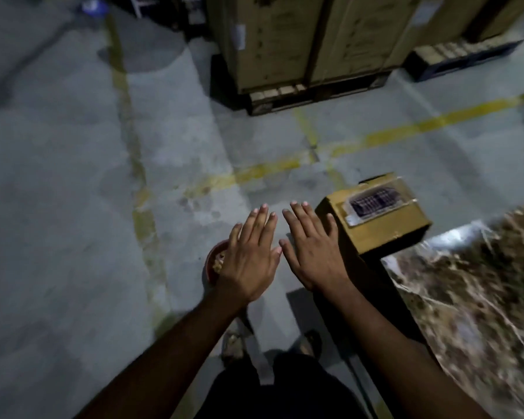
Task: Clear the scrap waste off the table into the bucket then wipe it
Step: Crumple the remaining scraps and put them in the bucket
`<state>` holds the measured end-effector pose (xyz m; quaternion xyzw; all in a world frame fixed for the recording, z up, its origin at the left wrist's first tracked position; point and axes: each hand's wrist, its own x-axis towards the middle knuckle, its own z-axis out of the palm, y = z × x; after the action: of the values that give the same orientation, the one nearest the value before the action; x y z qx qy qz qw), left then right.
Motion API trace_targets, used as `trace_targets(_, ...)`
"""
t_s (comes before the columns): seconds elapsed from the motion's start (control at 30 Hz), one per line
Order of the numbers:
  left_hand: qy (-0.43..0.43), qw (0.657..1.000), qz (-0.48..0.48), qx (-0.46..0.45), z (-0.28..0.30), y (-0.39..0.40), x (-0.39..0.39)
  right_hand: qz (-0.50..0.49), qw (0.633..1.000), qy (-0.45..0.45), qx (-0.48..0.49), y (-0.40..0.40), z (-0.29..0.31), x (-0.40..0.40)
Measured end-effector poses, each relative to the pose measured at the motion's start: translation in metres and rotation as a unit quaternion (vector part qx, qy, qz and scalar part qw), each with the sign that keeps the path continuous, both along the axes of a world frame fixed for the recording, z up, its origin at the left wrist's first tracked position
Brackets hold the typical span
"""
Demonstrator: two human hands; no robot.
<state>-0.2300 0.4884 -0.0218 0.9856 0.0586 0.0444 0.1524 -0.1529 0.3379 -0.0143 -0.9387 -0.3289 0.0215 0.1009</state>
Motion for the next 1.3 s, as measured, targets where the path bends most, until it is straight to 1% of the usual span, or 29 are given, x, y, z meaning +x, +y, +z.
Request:
trace_targets(0.1, -0.036, 0.996, -0.075, -0.016, 0.034, -0.050, 0.012, -0.076, 0.996, -0.035, 0.035, -0.058, 0.030, -0.013)
trace_targets(0.17, -0.051, 0.990, -0.131, -0.007, 0.051, -0.094, 0.028, -0.140, 0.988, -0.049, 0.051, -0.105, 0.043, -0.019)
trace_targets(0.3, -0.053, 0.971, -0.234, 0.006, 0.064, -0.206, 0.054, -0.264, 0.960, -0.071, 0.063, -0.219, 0.047, -0.032)
trace_targets(0.43, -0.053, 0.947, -0.316, 0.020, 0.058, -0.338, 0.068, -0.359, 0.928, -0.077, 0.068, -0.349, 0.043, -0.054)
trace_targets(0.5, -0.043, 0.937, -0.346, 0.008, 0.054, -0.408, 0.069, -0.398, 0.911, -0.076, 0.080, -0.416, 0.040, -0.068)
trace_targets(0.67, -0.017, 0.909, -0.416, 0.004, 0.037, -0.538, 0.064, -0.480, 0.871, -0.062, 0.082, -0.539, 0.024, -0.104)
trace_targets(0.77, -0.006, 0.891, -0.453, 0.010, 0.028, -0.582, 0.064, -0.514, 0.851, -0.055, 0.089, -0.582, 0.016, -0.120)
trace_targets(0.83, 0.011, 0.884, -0.467, 0.008, 0.024, -0.605, 0.065, -0.523, 0.846, -0.030, 0.100, -0.604, 0.013, -0.124)
trace_targets(0.9, 0.032, 0.878, -0.477, 0.004, 0.018, -0.619, 0.066, -0.533, 0.838, 0.000, 0.119, -0.620, 0.006, -0.127)
trace_targets(1.0, 0.043, 0.873, -0.485, -0.019, 0.007, -0.635, 0.074, -0.558, 0.815, 0.034, 0.150, -0.645, -0.004, -0.127)
trace_targets(1.07, 0.061, 0.872, -0.486, -0.011, -0.002, -0.642, 0.085, -0.567, 0.806, 0.054, 0.165, -0.664, -0.010, -0.124)
trace_targets(1.13, 0.076, 0.877, -0.474, -0.009, -0.012, -0.646, 0.101, -0.572, 0.799, 0.075, 0.170, -0.686, -0.017, -0.117)
trace_targets(1.3, 0.114, 0.908, -0.402, -0.010, -0.039, -0.638, 0.152, -0.600, 0.783, 0.082, 0.143, -0.744, -0.028, -0.088)
